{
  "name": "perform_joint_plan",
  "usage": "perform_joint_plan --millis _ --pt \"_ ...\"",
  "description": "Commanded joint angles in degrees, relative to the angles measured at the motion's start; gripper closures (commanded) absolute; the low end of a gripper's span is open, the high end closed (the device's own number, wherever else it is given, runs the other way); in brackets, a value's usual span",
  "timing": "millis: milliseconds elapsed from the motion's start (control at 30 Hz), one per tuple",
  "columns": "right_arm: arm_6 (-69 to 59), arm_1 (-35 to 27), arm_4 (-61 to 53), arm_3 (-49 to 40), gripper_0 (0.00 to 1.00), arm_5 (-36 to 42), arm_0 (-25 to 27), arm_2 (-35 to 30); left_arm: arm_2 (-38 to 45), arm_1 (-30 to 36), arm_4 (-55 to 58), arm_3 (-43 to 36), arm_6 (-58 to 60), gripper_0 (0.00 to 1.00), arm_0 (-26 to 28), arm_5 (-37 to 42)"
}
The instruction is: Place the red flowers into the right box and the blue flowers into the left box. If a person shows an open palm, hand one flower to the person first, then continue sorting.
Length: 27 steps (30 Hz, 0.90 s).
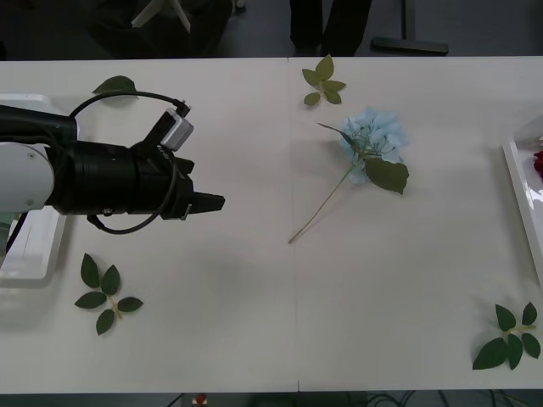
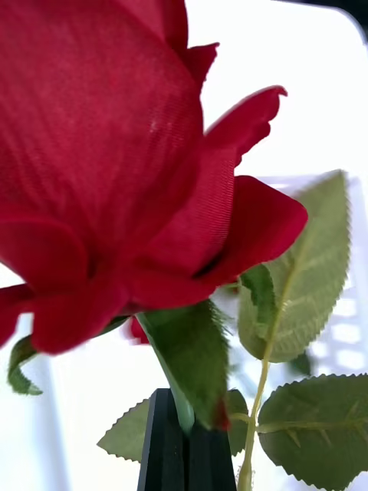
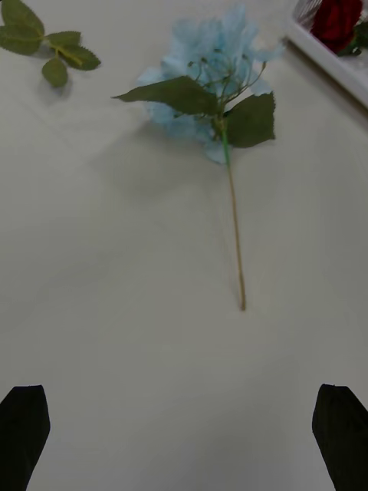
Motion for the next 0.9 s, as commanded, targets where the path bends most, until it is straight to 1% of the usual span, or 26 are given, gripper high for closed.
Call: perform_joint_plan --millis 33,200,367,500,700,800,833,867,900 --pt "7.57 2.42 2.64 6.07 1.0 -2.37 -2.52 -0.36 2.63 0.79 8.11 -1.19 -7.84 0.0 -1.86 0.57" --pt "12.05 3.38 4.84 10.64 1.0 -4.74 -2.96 -0.36 4.92 1.06 14.52 -1.01 -15.31 0.0 -1.42 0.48" --pt "15.74 5.32 7.48 14.33 1.0 -5.62 -2.96 -0.27 6.41 1.06 15.76 -0.84 -20.41 0.0 -0.81 0.21" --pt "16.97 8.13 11.7 18.73 1.0 -7.03 -2.96 -0.19 7.38 1.06 16.19 -0.84 -20.76 0.0 -0.1 0.21" --pt "17.76 10.94 13.72 24.35 1.0 -9.4 -2.52 -0.01 8.26 1.06 16.19 -0.84 -20.76 0.0 0.69 0.21" --pt "17.5 11.47 14.42 25.76 1.0 -11.51 -2.26 1.57 8.7 1.06 16.28 -0.84 -20.94 0.0 0.95 0.21" --pt "17.32 11.47 14.42 26.02 0.99 -12.65 -2.34 2.71 8.79 1.06 16.28 -0.84 -20.94 0.0 1.04 0.21" --pt "17.15 11.47 14.42 26.2 0.96 -13.18 -2.26 3.15 8.87 1.06 16.28 -0.84 -20.94 0.0 1.13 0.21" --pt "16.88 11.47 14.42 26.72 0.85 -14.32 -2.34 3.77 9.05 1.06 16.28 -0.84 -20.94 0.0 1.13 0.21"
